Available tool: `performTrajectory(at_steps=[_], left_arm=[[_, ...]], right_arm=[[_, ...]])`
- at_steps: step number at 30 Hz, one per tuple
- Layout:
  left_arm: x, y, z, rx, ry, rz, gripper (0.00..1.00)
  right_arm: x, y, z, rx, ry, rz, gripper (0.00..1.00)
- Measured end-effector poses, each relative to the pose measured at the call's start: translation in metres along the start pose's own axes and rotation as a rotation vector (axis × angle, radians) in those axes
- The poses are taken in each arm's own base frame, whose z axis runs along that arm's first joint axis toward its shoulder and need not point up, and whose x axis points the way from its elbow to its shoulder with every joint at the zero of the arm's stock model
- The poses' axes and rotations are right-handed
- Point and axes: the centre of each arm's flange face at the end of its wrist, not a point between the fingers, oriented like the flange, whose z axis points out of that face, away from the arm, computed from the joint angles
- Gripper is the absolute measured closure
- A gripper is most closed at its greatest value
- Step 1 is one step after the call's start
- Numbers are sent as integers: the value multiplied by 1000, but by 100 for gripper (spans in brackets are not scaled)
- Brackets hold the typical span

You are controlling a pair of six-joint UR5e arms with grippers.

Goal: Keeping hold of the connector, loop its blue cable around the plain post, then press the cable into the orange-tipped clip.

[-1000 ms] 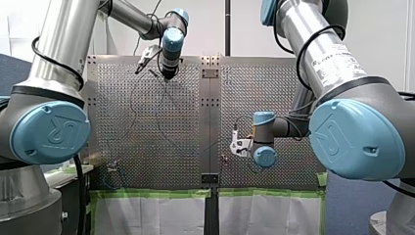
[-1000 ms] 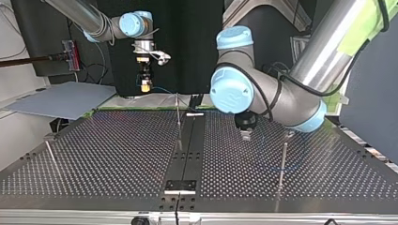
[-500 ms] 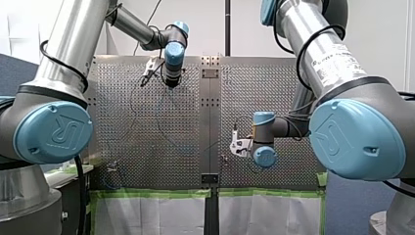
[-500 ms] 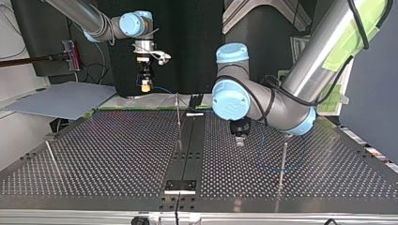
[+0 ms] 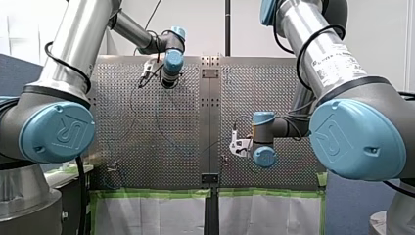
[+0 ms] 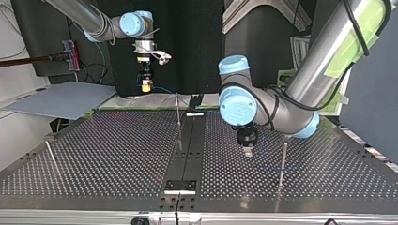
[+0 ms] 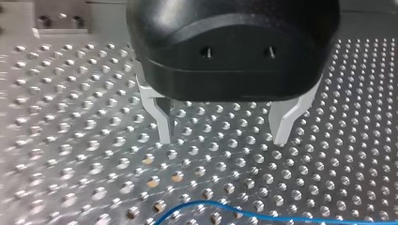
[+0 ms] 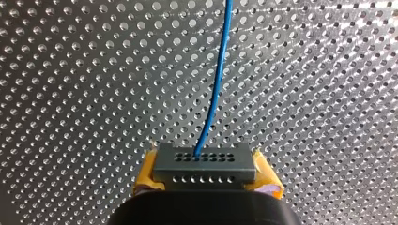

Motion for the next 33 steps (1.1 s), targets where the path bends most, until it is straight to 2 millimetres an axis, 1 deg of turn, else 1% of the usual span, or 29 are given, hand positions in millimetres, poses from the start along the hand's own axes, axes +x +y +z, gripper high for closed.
performTrajectory(at_steps=[3, 5, 9, 15, 26, 33], left_arm=[[10, -12, 10, 1, -4, 13, 0], [16, -17, 16, -9, -7, 14, 0], [18, -17, 23, -48, -19, 19, 0], [16, -12, 30, -105, -43, 23, 0], [5, -12, 43, -121, -133, -30, 0], [1, -4, 52, -182, -164, -47, 0]], right_arm=[[0, 0, 0, 0, 0, 0, 100], [0, 0, 0, 1, 0, 0, 100], [0, -1, 0, 1, 1, 0, 100], [0, -1, 0, 1, 4, 0, 100], [1, -1, 0, 1, 6, 0, 100], [1, -1, 1, 2, 9, 0, 100]])
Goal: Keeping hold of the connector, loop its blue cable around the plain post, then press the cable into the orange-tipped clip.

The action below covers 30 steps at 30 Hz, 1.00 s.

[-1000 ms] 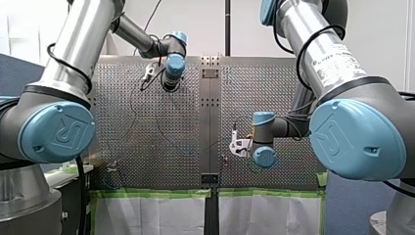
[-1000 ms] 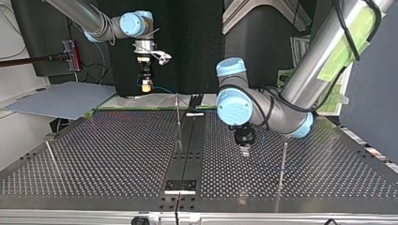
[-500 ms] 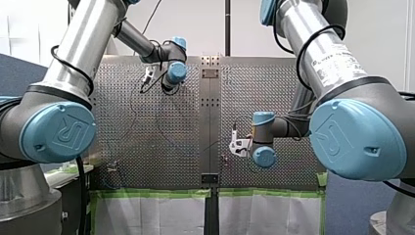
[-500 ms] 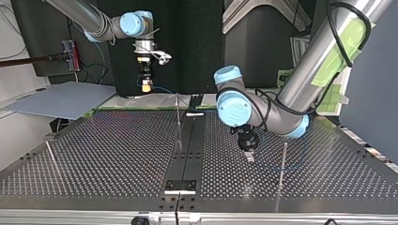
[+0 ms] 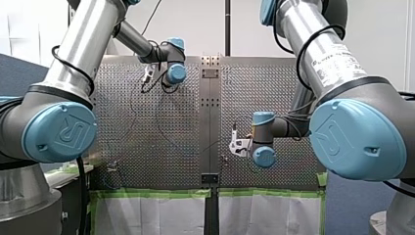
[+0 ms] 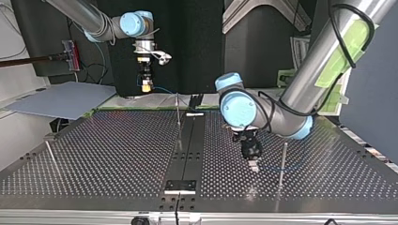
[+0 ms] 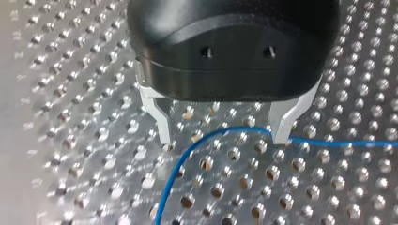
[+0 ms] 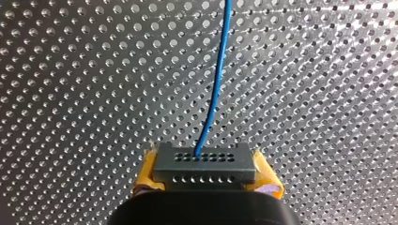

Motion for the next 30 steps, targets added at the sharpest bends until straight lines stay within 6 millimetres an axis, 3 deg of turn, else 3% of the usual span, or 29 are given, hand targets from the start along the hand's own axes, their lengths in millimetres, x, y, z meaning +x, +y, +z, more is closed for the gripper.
performTrajectory(at_steps=[13, 22, 30], left_arm=[[22, -3, 1, -14, -8, 24, 0], [46, -18, 2, -1, 20, 79, 0], [54, -13, 4, -27, 49, 113, 0]], right_arm=[[1, 0, 1, 3, 6, 2, 100], [0, 0, 0, 3, 3, 1, 100], [0, 0, 0, 3, 3, 1, 100]])
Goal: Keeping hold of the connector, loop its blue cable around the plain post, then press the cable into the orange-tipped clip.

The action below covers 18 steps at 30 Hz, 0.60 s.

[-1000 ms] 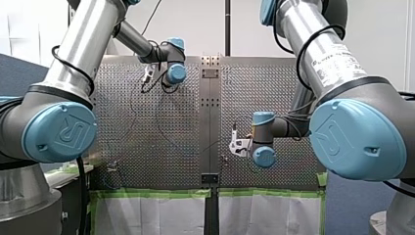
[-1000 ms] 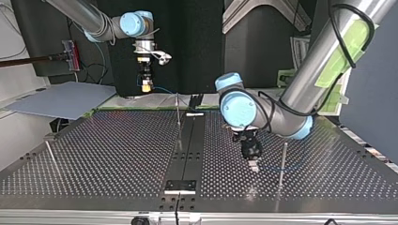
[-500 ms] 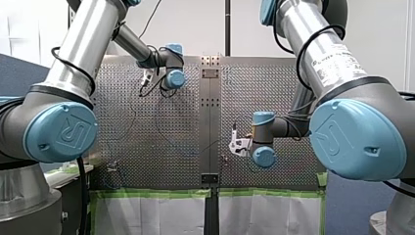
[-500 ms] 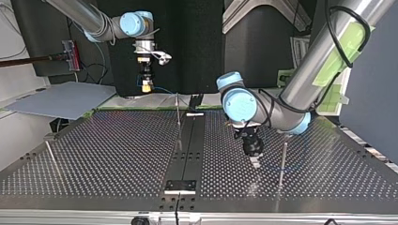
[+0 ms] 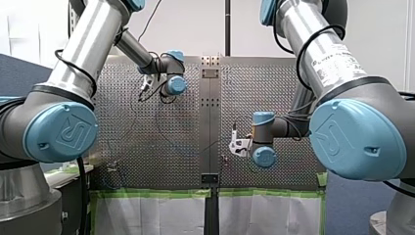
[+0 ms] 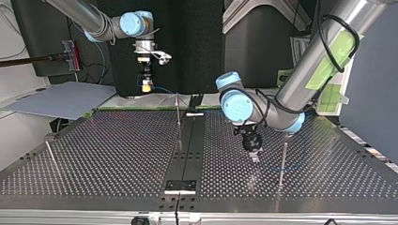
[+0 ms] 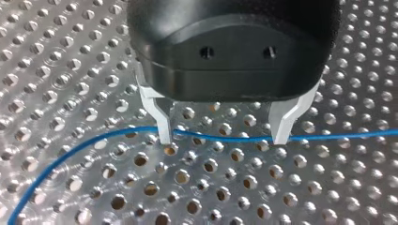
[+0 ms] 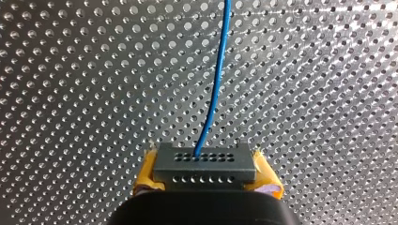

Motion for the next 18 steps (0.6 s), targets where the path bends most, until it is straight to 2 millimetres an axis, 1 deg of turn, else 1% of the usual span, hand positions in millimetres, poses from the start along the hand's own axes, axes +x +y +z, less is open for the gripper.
performTrajectory(at_steps=[7, 15, 18], left_arm=[[9, 0, -5, -16, 29, 60, 0], [12, -4, -14, -3, 37, 112, 0], [18, -5, -18, -6, 50, 140, 0]], right_arm=[[0, 0, 0, 0, 0, 1, 100], [-1, 2, 0, -4, -1, 4, 100], [-1, 3, 1, -5, -1, 5, 100]])
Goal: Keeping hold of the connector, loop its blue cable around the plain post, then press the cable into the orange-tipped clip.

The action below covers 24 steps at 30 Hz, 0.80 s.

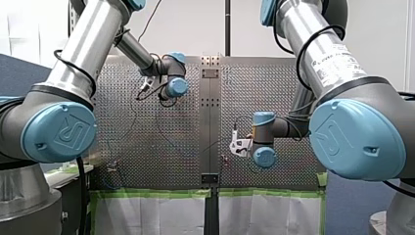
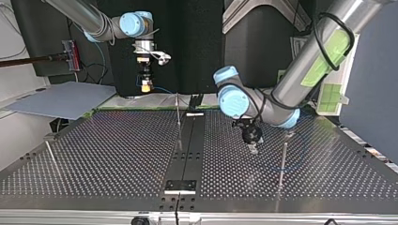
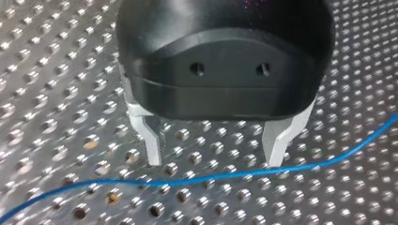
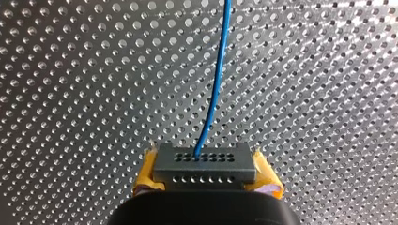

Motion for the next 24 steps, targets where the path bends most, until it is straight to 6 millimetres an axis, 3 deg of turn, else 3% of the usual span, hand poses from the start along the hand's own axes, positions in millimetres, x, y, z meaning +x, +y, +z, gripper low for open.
performTrajectory(at_steps=[24], left_arm=[[18, -9, -21, -8, 41, 163, 0]], right_arm=[[0, 1, 1, -3, -1, 7, 100]])
